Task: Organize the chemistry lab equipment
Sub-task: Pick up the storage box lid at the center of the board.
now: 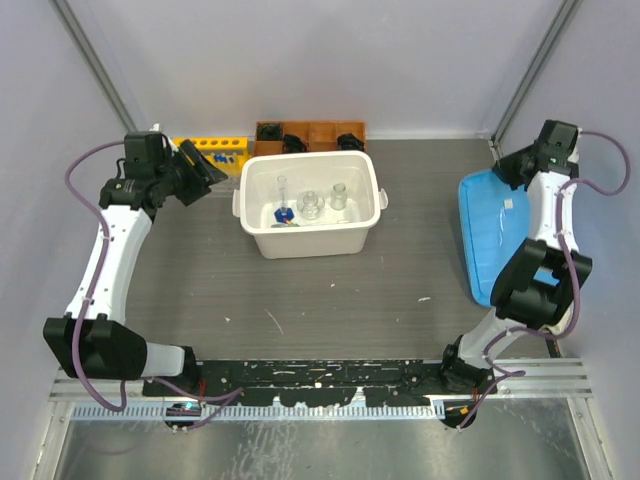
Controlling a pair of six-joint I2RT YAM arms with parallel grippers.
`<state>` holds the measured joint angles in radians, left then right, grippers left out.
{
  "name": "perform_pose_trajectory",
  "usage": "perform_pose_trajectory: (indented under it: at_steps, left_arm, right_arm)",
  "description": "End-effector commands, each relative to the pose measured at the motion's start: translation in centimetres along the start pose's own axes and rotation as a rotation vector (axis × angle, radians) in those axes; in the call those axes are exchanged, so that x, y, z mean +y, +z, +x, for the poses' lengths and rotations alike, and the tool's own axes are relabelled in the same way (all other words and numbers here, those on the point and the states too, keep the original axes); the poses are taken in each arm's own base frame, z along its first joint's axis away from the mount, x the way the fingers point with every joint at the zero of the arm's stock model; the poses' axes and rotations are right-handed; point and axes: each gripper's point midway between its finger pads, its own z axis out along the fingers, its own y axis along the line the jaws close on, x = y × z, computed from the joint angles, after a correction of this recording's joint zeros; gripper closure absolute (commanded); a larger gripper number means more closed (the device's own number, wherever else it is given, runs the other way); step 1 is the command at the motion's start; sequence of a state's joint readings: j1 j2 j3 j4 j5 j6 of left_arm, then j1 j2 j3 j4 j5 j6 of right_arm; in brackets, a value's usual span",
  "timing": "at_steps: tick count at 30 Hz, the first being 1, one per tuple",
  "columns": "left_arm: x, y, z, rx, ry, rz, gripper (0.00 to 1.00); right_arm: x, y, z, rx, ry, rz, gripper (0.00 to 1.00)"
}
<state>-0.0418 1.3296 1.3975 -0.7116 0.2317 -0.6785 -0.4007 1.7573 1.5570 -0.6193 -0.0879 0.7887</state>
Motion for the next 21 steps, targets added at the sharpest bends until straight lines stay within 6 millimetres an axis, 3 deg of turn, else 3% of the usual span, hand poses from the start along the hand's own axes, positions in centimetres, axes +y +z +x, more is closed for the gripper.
perform_pose_trajectory:
  at_steps: [1, 5, 10, 16, 21]
  left_arm:
    - [-6.8, -1.6, -3.9, -0.087, -0.018, 0.257, 0.43]
    - [-10.2, -1.3, -4.8, -0.060, -0.065, 0.425, 0.44]
    - [-13.5, -0.7, -5.3, 0.009, -0.135, 0.622, 0.42]
    - [-15.6, 0.1, -5.7, 0.071, -0.252, 0.832, 0.40]
    - [-16.2, 0.2, -6.3, 0.095, -0.394, 0.973, 0.37]
  right_arm:
    - [12.8, -10.0, -1.7, -0.083, -0.094, -0.593, 0.99]
    - [20.2, -18.6, -0.9, -0.075, -0.128, -1.044, 0.99]
    - [26.5, -29.2, 1.5, -0.076, -0.229, -1.502, 0.99]
    - [29.5, -36.2, 2.9, -0.003, -0.213, -1.835, 0.99]
    - [29.2, -40.7, 2.5, 0.068, -0.093, -2.103, 0.99]
